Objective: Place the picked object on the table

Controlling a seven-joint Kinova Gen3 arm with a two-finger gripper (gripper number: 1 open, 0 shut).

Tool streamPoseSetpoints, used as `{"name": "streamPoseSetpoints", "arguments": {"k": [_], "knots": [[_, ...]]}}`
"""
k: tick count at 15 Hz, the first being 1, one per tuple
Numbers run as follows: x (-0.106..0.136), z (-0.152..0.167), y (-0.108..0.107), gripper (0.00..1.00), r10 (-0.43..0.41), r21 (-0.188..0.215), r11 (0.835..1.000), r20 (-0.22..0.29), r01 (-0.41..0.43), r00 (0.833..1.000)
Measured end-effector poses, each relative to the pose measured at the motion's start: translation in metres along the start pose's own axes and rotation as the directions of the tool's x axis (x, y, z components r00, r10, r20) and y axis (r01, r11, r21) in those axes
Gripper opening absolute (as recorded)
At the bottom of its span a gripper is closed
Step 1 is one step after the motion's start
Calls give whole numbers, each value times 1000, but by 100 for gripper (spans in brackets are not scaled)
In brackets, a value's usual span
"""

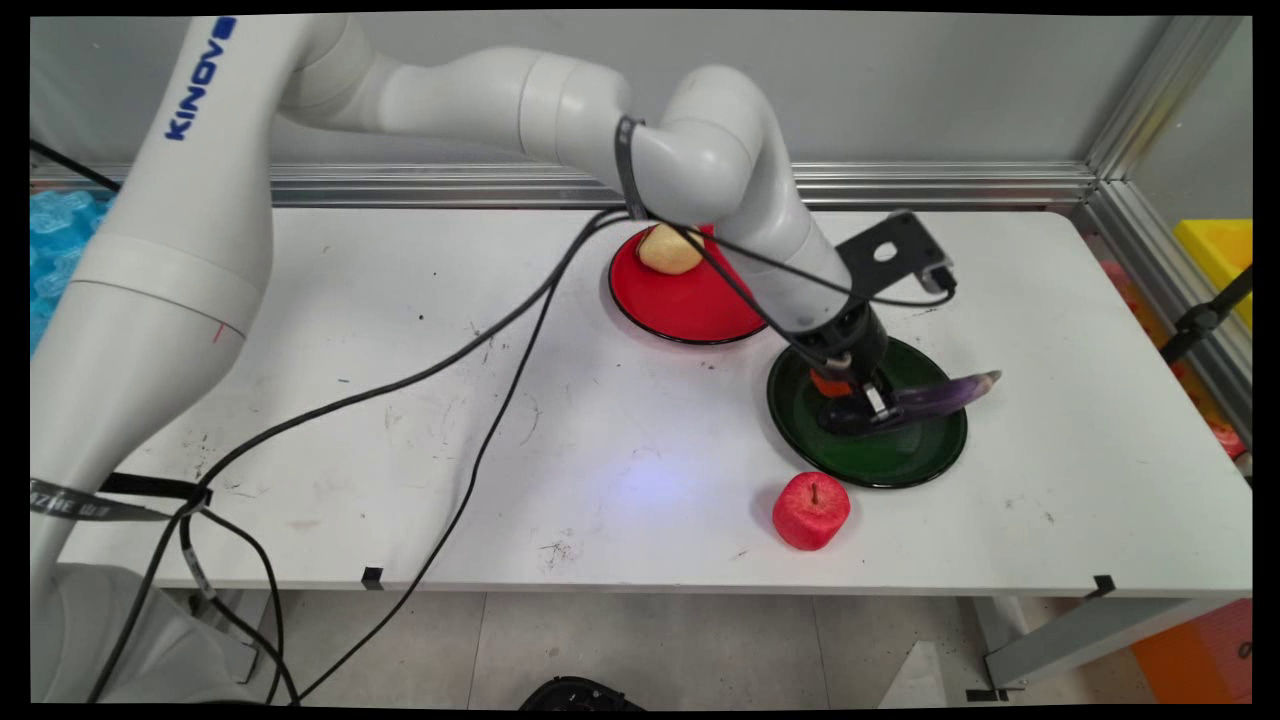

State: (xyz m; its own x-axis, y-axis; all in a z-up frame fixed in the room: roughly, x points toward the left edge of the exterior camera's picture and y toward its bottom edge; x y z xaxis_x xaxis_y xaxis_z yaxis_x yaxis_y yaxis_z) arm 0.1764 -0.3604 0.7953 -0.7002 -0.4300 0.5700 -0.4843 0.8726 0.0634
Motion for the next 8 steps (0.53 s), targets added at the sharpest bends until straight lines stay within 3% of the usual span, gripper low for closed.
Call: {"name": "streamPoseSetpoints", "arguments": {"k": [3, 8], "knots": [[2, -30, 1, 0, 6, -19, 1000, 8, -6, 1000], [-24, -78, -5, 0, 23, -55, 998, 61, -19, 998]]}}
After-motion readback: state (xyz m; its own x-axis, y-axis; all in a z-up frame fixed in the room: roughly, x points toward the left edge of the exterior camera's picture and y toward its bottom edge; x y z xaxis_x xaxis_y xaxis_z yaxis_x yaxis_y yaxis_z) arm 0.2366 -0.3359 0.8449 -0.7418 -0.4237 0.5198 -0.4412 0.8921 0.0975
